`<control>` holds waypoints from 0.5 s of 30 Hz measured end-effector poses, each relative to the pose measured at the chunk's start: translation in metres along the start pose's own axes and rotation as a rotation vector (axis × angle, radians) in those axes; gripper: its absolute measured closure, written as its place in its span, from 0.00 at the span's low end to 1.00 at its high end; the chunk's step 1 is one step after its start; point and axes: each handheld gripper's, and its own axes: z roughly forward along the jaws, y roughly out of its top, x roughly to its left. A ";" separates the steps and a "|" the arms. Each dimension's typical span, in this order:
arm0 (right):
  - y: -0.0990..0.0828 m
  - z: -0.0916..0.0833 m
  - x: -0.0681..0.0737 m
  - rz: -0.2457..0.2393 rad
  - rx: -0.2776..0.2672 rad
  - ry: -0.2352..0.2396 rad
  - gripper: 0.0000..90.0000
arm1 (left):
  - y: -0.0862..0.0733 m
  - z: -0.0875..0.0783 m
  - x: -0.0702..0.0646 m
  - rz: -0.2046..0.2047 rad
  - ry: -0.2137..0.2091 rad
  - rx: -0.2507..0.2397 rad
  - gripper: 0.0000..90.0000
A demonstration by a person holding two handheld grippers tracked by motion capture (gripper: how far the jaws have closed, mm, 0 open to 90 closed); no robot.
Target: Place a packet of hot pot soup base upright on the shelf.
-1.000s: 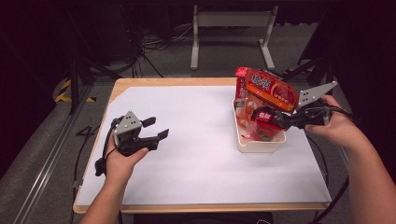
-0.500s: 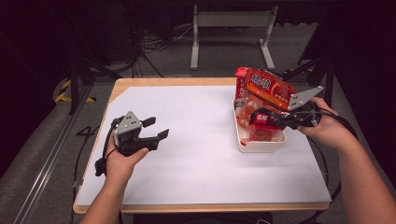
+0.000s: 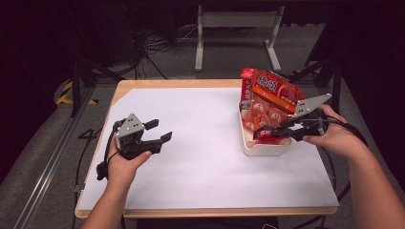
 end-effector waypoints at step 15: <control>0.002 -0.029 0.029 0.101 -0.293 -0.051 0.46 | -0.006 -0.008 -0.004 0.018 0.009 0.016 0.36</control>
